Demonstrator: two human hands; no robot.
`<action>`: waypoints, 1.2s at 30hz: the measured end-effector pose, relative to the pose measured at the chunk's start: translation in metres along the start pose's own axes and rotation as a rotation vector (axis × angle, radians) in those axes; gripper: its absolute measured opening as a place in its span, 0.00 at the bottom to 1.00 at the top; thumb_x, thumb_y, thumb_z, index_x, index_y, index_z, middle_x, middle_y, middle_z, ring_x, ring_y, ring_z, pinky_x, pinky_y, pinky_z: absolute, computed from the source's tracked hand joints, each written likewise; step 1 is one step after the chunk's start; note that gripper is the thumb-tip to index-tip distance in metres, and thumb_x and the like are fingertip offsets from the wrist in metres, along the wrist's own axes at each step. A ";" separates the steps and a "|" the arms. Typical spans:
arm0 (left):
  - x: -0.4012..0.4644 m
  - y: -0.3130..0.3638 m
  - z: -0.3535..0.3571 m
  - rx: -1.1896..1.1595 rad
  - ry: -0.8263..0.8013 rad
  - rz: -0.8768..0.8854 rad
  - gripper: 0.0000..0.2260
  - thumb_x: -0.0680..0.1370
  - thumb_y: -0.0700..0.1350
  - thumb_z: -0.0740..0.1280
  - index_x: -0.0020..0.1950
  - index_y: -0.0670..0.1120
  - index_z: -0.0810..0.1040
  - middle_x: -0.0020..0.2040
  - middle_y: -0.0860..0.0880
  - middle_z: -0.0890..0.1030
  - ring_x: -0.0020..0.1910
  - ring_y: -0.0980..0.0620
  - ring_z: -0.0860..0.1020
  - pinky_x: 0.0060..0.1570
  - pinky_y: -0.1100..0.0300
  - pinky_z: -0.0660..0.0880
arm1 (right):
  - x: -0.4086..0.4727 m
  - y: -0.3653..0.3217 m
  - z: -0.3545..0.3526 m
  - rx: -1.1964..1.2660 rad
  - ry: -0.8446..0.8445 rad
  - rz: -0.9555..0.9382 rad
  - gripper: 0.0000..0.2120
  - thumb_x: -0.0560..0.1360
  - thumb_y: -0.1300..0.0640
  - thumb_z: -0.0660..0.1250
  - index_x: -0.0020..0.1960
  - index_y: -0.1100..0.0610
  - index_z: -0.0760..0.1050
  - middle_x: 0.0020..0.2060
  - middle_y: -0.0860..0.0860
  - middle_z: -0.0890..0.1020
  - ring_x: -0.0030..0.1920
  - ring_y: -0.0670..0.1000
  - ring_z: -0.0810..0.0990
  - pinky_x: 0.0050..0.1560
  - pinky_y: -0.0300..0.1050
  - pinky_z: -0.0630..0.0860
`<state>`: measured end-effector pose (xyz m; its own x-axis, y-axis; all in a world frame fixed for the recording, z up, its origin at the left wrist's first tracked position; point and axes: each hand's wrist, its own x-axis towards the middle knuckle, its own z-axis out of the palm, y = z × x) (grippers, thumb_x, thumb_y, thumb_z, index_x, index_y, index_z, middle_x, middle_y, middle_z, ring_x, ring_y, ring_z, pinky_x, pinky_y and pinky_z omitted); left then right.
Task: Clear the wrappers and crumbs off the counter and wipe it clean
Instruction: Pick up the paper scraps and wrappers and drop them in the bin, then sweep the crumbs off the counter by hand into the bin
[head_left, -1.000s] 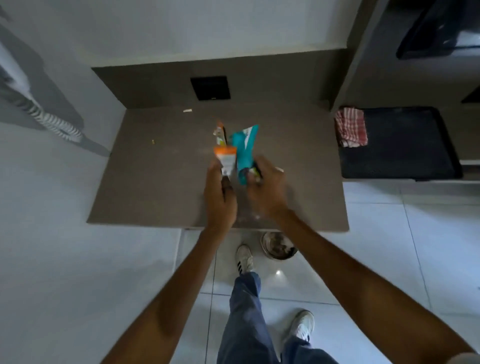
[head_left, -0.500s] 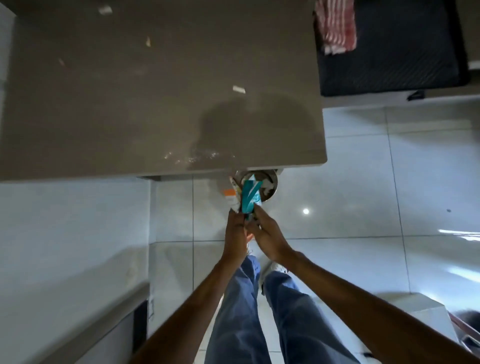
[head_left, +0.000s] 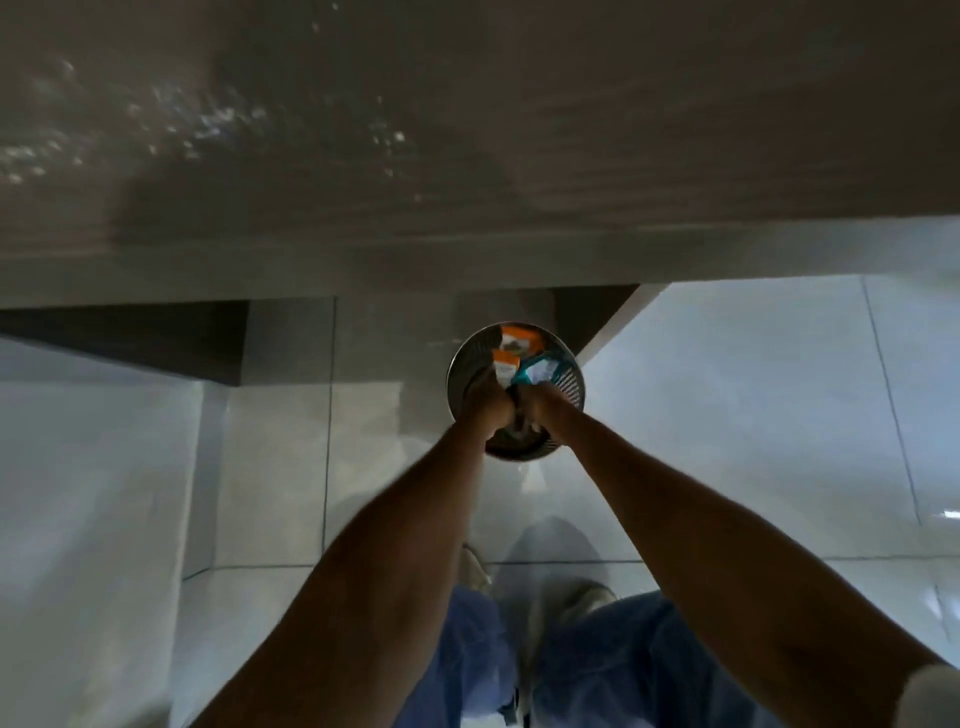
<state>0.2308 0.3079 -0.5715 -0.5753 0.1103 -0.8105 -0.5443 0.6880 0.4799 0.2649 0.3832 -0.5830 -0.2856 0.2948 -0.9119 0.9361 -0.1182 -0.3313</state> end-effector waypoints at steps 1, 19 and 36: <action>0.002 0.000 -0.002 0.068 -0.036 -0.004 0.21 0.88 0.44 0.58 0.80 0.39 0.67 0.78 0.37 0.72 0.77 0.38 0.71 0.79 0.47 0.66 | 0.000 0.000 -0.002 -0.064 -0.004 -0.037 0.24 0.81 0.49 0.65 0.74 0.56 0.68 0.64 0.58 0.79 0.56 0.56 0.78 0.43 0.43 0.79; -0.448 0.071 -0.202 0.787 0.658 0.781 0.30 0.86 0.57 0.55 0.86 0.48 0.56 0.87 0.41 0.53 0.87 0.39 0.49 0.85 0.43 0.51 | -0.471 -0.064 -0.089 -0.743 0.549 -1.366 0.27 0.77 0.58 0.65 0.74 0.52 0.65 0.79 0.56 0.64 0.80 0.59 0.59 0.77 0.63 0.63; -0.274 0.203 -0.450 0.631 0.798 0.509 0.29 0.83 0.44 0.57 0.85 0.41 0.56 0.85 0.35 0.53 0.85 0.32 0.49 0.84 0.37 0.50 | -0.414 -0.358 -0.056 -0.759 0.480 -1.057 0.14 0.71 0.67 0.70 0.56 0.63 0.82 0.55 0.62 0.83 0.56 0.64 0.81 0.57 0.52 0.78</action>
<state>0.0030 0.0944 -0.1003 -0.9889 0.1477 -0.0162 0.1387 0.9569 0.2550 0.0598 0.3563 -0.0730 -0.9685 0.2320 -0.0903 0.2474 0.8565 -0.4530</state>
